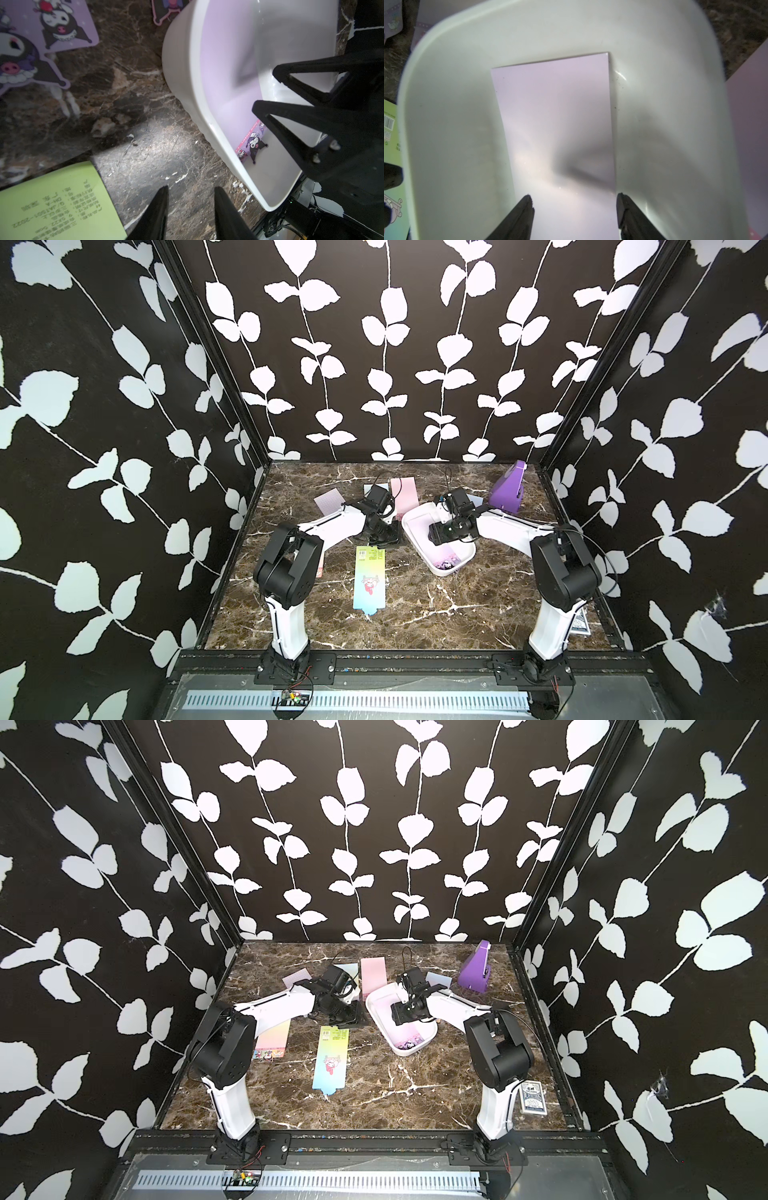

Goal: Take the stickers out of the storage box
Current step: Pick up the sticker from the storage box.

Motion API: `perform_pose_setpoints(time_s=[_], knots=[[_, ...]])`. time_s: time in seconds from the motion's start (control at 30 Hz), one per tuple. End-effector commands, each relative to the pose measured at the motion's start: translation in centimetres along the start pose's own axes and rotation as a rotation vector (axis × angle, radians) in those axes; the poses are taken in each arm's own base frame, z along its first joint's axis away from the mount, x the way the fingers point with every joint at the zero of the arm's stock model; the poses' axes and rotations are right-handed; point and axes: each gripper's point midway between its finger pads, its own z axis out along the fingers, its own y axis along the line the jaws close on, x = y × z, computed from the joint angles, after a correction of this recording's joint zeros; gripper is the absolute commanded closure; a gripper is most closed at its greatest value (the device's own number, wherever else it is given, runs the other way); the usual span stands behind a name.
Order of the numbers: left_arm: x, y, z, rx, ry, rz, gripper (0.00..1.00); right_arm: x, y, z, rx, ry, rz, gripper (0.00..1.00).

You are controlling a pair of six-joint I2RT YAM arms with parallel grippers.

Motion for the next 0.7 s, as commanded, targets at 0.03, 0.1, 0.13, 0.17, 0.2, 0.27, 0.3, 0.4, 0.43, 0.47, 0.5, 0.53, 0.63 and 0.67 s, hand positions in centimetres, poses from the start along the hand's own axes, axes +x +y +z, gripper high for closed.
perform_pose_setpoints(time_s=[0.03, 0.1, 0.13, 0.17, 0.2, 0.27, 0.3, 0.4, 0.43, 0.47, 0.5, 0.53, 0.63, 0.67], knots=[[-1.3, -1.4, -0.6, 0.025, -0.043, 0.018, 0.60, 0.3, -0.7, -0.3, 0.058, 0.021, -0.002, 0.34], [-1.3, -1.5, -0.5, 0.027, -0.041, 0.020, 0.60, 0.8, -0.9, 0.2, 0.064, 0.043, 0.005, 0.33], [-1.3, -1.4, -0.4, 0.026, -0.040, 0.018, 0.60, 1.1, -1.0, 0.5, 0.066, 0.055, 0.010, 0.31], [-1.3, -1.5, -0.4, 0.027, -0.039, 0.020, 0.60, 1.4, -1.0, 0.7, 0.065, 0.064, 0.013, 0.29], [-1.3, -1.5, -0.4, 0.027, -0.039, 0.021, 0.60, 1.6, -1.0, 1.0, 0.062, 0.072, 0.020, 0.27], [-1.4, -1.6, -0.4, 0.027, -0.040, 0.020, 0.60, 2.2, -0.8, 1.6, 0.041, 0.090, 0.039, 0.23], [-1.4, -1.5, -0.3, 0.027, -0.041, 0.021, 0.60, 2.4, -0.4, 1.9, 0.019, 0.094, 0.047, 0.22], [-1.4, -1.5, 0.1, 0.029, -0.037, 0.019, 0.60, 2.8, 0.8, 2.8, -0.059, 0.109, 0.078, 0.22], [-1.5, -1.4, 0.2, 0.028, -0.035, 0.017, 0.60, 2.9, 1.2, 3.1, -0.086, 0.114, 0.091, 0.22], [-1.4, -1.3, 0.5, 0.029, -0.030, 0.015, 0.60, 3.0, 1.7, 3.4, -0.117, 0.118, 0.102, 0.22], [-1.4, -1.2, 0.7, 0.028, -0.028, 0.015, 0.60, 3.0, 2.1, 3.5, -0.144, 0.119, 0.111, 0.22], [-1.4, -1.0, 0.9, 0.026, -0.023, 0.011, 0.60, 3.0, 2.5, 3.7, -0.169, 0.116, 0.126, 0.22], [-1.4, -0.7, 1.5, 0.024, -0.018, 0.009, 0.60, 2.8, 3.5, 4.0, -0.234, 0.108, 0.157, 0.22], [-1.3, -0.6, 1.7, 0.022, -0.013, 0.008, 0.60, 2.7, 3.8, 4.1, -0.253, 0.105, 0.166, 0.22]])
